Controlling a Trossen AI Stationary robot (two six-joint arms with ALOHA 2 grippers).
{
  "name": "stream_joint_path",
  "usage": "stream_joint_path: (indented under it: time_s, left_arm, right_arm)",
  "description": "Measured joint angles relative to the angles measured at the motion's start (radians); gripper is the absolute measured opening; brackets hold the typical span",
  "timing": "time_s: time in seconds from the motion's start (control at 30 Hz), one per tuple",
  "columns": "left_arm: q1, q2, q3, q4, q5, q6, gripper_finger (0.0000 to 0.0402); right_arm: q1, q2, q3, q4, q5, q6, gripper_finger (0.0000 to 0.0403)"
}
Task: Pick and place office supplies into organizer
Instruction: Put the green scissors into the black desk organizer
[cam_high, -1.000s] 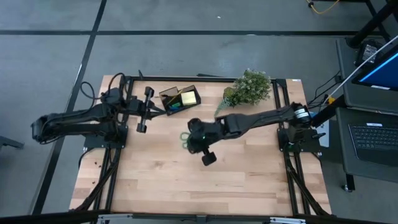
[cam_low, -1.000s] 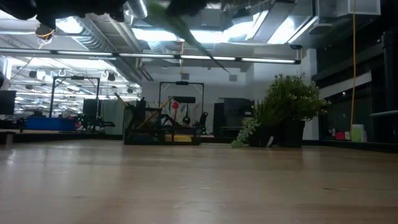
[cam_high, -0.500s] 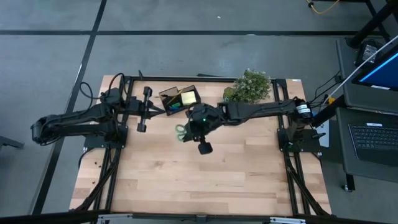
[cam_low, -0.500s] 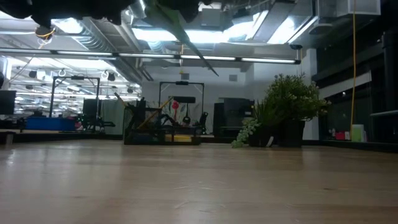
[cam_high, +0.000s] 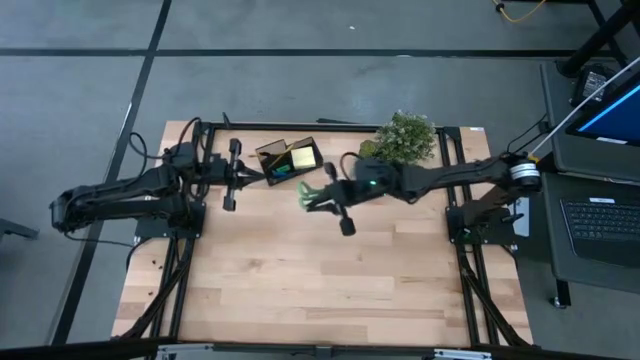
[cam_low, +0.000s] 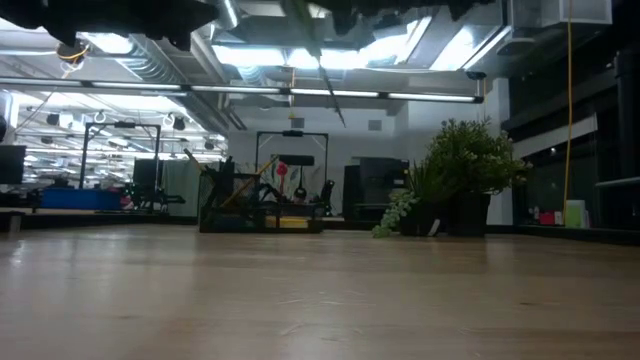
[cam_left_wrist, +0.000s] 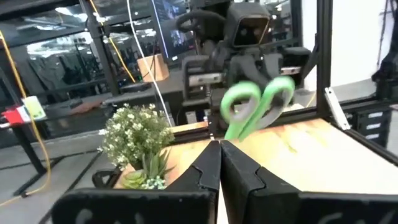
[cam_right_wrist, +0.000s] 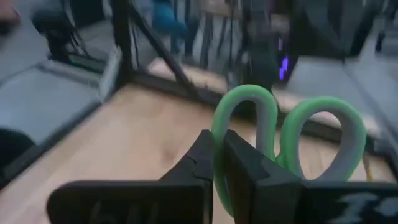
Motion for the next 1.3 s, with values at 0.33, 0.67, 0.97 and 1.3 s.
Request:
stream_joint_path:
  time_s: [0.33, 0.67, 0.97, 1.3]
  left_arm:
    - [-0.074, 0.155, 0.000, 0.242, 0.000, -0.092, 0.0043]
    - [-0.165, 0.327, 0.000, 0.464, -0.167, -0.049, 0.0131]
    - [-0.218, 0.361, 0.011, 0.504, -0.173, -0.056, 0.0150]
    - [-0.242, 0.517, 0.155, 0.495, -0.173, -0.020, 0.0150]
  right_arm:
    - [-0.009, -0.037, -0.124, 0.297, -0.100, 0.022, 0.0022]
    - [-0.010, -0.034, -0.124, 0.334, -0.162, 0.045, 0.0022]
    - [-0.011, -0.033, -0.124, 0.348, -0.158, 0.027, 0.0022]
    - [-0.011, -0.033, -0.123, 0.365, -0.157, 0.026, 0.0022]
